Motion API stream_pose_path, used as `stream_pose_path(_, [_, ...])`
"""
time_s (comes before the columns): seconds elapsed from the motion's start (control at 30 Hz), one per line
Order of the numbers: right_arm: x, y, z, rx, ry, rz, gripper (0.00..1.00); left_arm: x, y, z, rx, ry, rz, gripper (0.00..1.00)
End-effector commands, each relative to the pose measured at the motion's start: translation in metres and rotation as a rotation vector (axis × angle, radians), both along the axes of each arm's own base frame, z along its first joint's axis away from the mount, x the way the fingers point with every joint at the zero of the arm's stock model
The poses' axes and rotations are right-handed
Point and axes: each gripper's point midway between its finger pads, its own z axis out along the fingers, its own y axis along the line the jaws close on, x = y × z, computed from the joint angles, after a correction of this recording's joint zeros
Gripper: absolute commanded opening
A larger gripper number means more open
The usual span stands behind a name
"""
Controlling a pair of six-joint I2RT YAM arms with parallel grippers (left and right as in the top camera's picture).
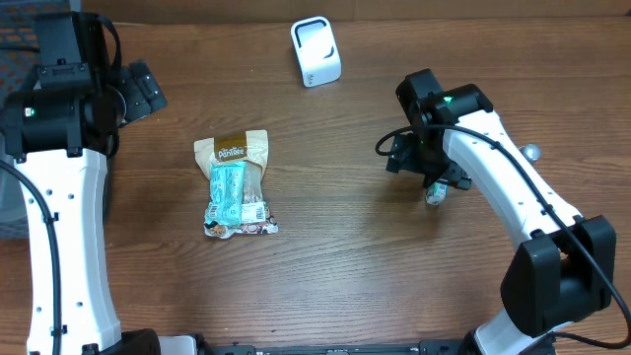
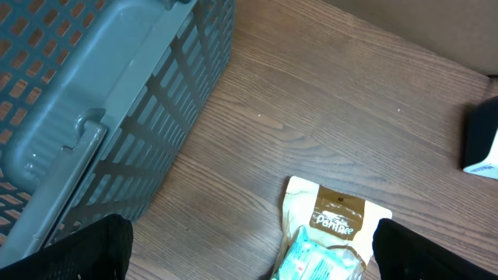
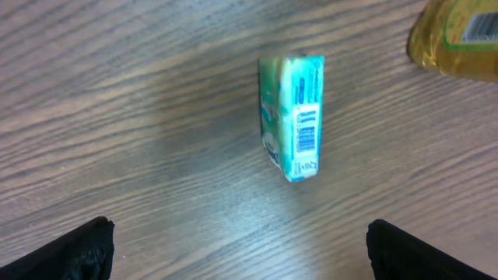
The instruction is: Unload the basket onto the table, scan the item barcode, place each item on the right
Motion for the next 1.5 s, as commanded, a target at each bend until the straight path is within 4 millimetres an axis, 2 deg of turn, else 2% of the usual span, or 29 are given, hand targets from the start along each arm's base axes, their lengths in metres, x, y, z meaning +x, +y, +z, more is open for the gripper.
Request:
stream_pose_path(0.0, [-0.004,-0.002,0.003,0.001,-0.011,-0.009,1.00,0.000,0.002,0.001,0.009,-0.002,0.010,1.00])
stream_pose_path(0.23, [-0.012,-0.012,-0.035,-0.036,0.002,-0.012,1.00,0.000,0.002,0.001,0.009,-0.002,0.010,1.00])
stream_pose_path(0.47, [-0.001,-0.042,-0.045,-0.035,-0.030,-0.093,0.99,0.000,0.002,0.001,0.009,-0.002,0.010,1.00])
stream_pose_path(0.57, [0.005,-0.020,-0.057,0.181,-0.014,0.070,0.96,0.000,0.002,0.001,0.009,-0.002,0.010,0.99])
stream_pose_path(0.6, [0.007,-0.016,-0.062,0.220,-0.029,0.079,0.86,0.000,0.002,0.001,0.009,-0.002,0.010,1.00])
stream_pose_path(0.7, [0.009,-0.020,-0.073,0.203,-0.047,0.076,0.72,0.000,0.002,0.001,0.009,-0.002,0.010,1.00])
stream_pose_path(0.87, [0.011,-0.037,-0.078,0.105,-0.066,0.070,0.62,0.000,0.002,0.001,0.009,-0.002,0.010,1.00])
stream_pose_path(0.97, [0.012,-0.040,-0.077,0.087,-0.069,0.068,0.49,0.000,0.002,0.001,0.009,-0.002,0.010,1.00])
stream_pose_path(1.03, [0.012,-0.040,-0.077,0.088,-0.072,0.068,0.29,0.000,0.002,0.001,0.009,-0.002,0.010,0.99])
stream_pose_path(1.1, [0.012,-0.040,-0.077,0.088,-0.071,0.068,0.18,0.000,0.002,0.001,0.009,-0.002,0.010,1.00])
stream_pose_path(1.17, [0.011,-0.040,-0.078,0.089,-0.069,0.068,0.15,0.000,0.002,0.001,0.009,-0.002,0.010,1.00])
stream_pose_path(1.23, [0.008,-0.031,-0.078,0.126,-0.053,0.078,0.16,0.000,0.002,0.001,0.009,-0.002,0.010,1.00])
stream_pose_path(1.33, [0.001,-0.010,-0.079,0.167,-0.032,0.125,0.20,0.000,0.002,0.001,0.009,-0.002,0.010,1.00])
stream_pose_path(1.47, [-0.002,0.010,-0.077,0.063,-0.060,0.163,0.20,0.000,0.002,0.001,0.009,-0.002,0.010,0.99])
